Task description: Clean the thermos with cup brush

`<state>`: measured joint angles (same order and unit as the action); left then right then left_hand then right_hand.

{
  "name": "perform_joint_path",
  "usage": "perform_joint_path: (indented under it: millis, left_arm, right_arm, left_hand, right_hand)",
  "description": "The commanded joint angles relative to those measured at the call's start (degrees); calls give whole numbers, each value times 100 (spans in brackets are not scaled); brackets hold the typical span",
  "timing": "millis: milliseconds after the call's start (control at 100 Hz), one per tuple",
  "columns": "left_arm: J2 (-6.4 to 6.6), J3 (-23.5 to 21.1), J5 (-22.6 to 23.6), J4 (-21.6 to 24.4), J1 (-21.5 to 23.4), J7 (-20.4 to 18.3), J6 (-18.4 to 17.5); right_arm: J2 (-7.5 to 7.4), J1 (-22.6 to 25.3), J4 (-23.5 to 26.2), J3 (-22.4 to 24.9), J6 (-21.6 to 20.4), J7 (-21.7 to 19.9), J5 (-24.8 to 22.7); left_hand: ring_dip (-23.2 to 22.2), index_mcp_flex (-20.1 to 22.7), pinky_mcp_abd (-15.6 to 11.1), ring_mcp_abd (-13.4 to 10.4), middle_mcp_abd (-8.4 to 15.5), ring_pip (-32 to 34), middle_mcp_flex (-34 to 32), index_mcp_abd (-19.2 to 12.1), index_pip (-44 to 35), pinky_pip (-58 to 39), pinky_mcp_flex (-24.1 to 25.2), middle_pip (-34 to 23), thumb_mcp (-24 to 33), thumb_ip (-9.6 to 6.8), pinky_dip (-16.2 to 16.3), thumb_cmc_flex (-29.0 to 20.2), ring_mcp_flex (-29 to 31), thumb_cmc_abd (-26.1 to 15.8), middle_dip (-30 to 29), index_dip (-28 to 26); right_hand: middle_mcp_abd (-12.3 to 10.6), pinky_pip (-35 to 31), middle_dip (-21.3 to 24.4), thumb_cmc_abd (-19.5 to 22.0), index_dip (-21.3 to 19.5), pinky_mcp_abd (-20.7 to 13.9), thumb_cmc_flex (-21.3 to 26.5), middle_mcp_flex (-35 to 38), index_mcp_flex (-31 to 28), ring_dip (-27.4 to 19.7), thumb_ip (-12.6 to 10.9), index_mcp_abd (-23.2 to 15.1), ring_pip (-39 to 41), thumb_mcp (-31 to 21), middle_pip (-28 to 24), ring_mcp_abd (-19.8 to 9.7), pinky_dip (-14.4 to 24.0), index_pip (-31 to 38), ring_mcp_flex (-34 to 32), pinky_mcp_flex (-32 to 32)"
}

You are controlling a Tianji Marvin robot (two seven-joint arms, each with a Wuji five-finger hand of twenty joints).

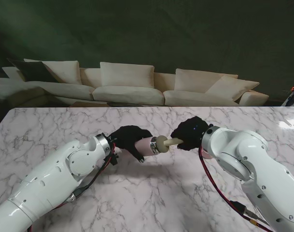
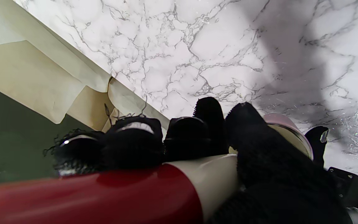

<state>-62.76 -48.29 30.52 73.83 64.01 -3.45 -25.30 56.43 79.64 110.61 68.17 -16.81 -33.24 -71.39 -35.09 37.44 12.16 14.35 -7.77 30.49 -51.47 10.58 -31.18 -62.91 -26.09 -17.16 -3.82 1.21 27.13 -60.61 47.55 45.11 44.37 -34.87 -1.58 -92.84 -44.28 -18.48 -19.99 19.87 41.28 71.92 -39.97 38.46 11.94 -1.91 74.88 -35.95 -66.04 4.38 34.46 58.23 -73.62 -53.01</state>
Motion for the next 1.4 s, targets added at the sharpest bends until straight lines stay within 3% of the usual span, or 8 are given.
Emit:
perform_joint_path:
  millis: [0, 520, 850, 1030, 1130, 1390]
  left_arm:
    - [-111, 3, -36, 146, -36, -33, -58]
    - [-135, 52, -81, 115, -52, 10, -66]
    - [-144, 66, -96, 107, -62, 35, -94]
    - [-146, 74, -100, 101, -68, 33, -92]
    - [-148, 81, -110, 98, -74, 30, -90]
    - [-158, 110, -131, 79, -104, 40, -109]
  right_arm:
    - [64, -12, -9, -135, 27, -71, 36]
    - [61, -331, -99, -671, 524, -512, 113]
    - [64, -465, -182, -863, 686, -533, 188]
    - [68, -532, -233, -966, 797, -536, 247]
    - [67, -565, -243, -1007, 841, -559, 272]
    - [76, -634, -253, -1145, 1043, -625, 280]
  left_hand:
    - [-436, 552, -822, -550, 397, 1140, -165, -841, -784, -678, -313, -395, 2655, -126, 164, -1315, 674, -2855, 63, -196]
    - [-472, 573, -838, -570, 398, 1114, -187, -850, -805, -695, -368, -401, 2707, -135, 131, -1279, 720, -2840, 60, -178]
    - [-494, 585, -850, -586, 397, 1116, -197, -855, -819, -712, -387, -402, 2730, -138, 123, -1262, 754, -2825, 61, -173]
    - [-519, 599, -861, -603, 391, 1150, -218, -851, -830, -747, -416, -412, 2765, -158, 132, -1237, 784, -2806, 67, -172]
    - [-524, 601, -862, -599, 388, 1149, -222, -844, -831, -751, -415, -412, 2779, -161, 132, -1228, 782, -2803, 66, -169]
    - [-530, 612, -862, -601, 387, 1145, -230, -860, -837, -758, -427, -411, 2804, -156, 129, -1215, 794, -2792, 67, -166]
  right_hand:
    - [-104, -344, -50, 126, 127, 199, 411, 234, -124, 316, -109, -31, 606, -381, -153, -203, -56, -61, -176, -179]
    - [-118, -409, -43, 154, 259, 229, 469, 322, -104, 373, -139, 43, 703, -344, -92, -246, -181, -179, -172, -377]
    - [-68, -417, -51, 136, 285, 313, 584, 401, -130, 435, -160, 236, 813, -350, -116, -222, -236, -187, -175, -486]
    - [29, -919, -190, 79, 293, 400, 711, 518, -187, 900, -166, 524, 1678, -418, -383, -399, -125, -168, -173, -1081]
    - [45, -1308, -268, 60, 297, 228, 698, 561, -196, 1160, -173, 569, 2128, -465, -488, -558, -9, -157, -171, -1312]
    - [41, -1544, -294, 22, 318, 22, 688, 608, -214, 1253, -189, 620, 2276, -523, -520, -650, 83, -146, -170, -1350]
